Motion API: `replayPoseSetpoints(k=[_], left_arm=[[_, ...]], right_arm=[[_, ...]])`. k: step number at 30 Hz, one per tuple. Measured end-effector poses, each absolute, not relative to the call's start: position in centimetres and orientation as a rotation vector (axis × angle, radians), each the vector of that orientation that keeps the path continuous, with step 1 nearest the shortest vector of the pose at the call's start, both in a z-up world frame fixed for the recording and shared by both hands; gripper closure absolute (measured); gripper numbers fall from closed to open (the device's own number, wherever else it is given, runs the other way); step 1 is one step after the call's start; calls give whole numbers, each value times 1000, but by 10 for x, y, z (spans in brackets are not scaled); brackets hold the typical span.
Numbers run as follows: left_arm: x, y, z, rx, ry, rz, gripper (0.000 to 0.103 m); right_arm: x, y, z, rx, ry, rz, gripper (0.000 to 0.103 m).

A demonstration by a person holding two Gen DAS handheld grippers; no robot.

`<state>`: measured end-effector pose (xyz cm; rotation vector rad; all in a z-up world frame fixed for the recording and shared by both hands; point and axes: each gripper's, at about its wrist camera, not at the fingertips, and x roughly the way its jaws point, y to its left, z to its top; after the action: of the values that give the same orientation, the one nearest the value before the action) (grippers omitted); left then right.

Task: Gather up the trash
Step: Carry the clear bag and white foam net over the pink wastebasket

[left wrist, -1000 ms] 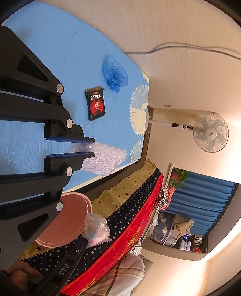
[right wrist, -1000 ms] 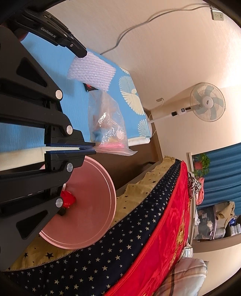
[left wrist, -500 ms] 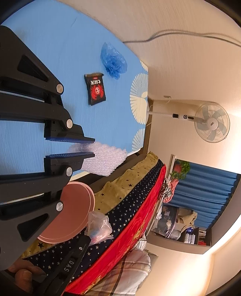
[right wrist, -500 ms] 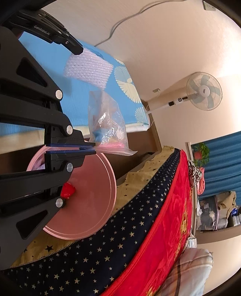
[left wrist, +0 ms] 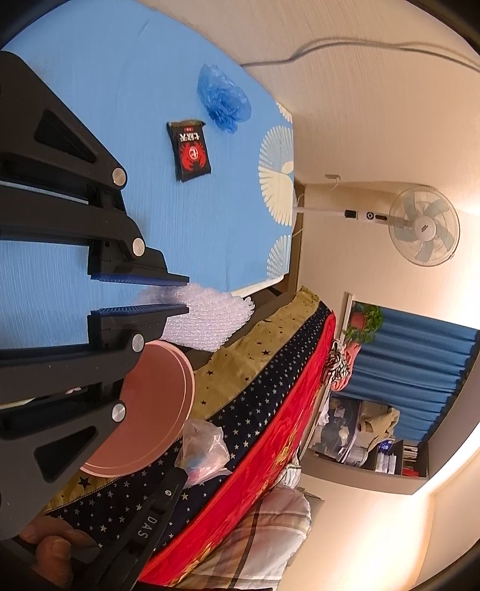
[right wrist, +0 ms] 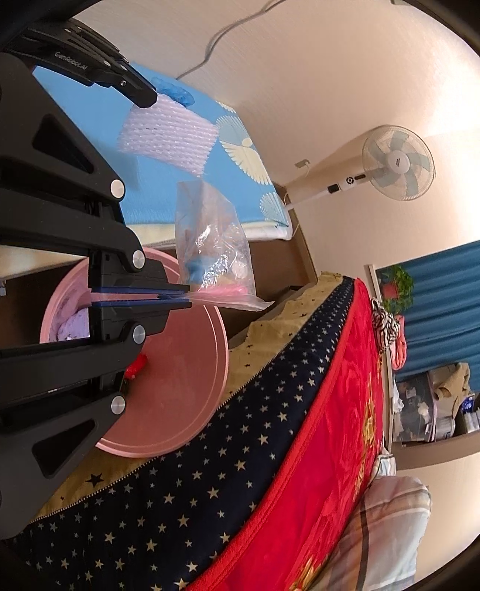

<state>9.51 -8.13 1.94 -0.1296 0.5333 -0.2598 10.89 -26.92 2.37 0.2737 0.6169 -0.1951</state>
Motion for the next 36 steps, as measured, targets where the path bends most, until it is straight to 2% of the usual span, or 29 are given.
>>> replayPoseSetpoints(k=[32, 36], left_arm=[[122, -158, -10, -88, 605, -386, 93], [127, -163, -15, -87, 622, -398, 93]], right_arm=[[116, -320, 2, 297, 643, -348, 100], [119, -325, 0, 298, 651, -355, 97]])
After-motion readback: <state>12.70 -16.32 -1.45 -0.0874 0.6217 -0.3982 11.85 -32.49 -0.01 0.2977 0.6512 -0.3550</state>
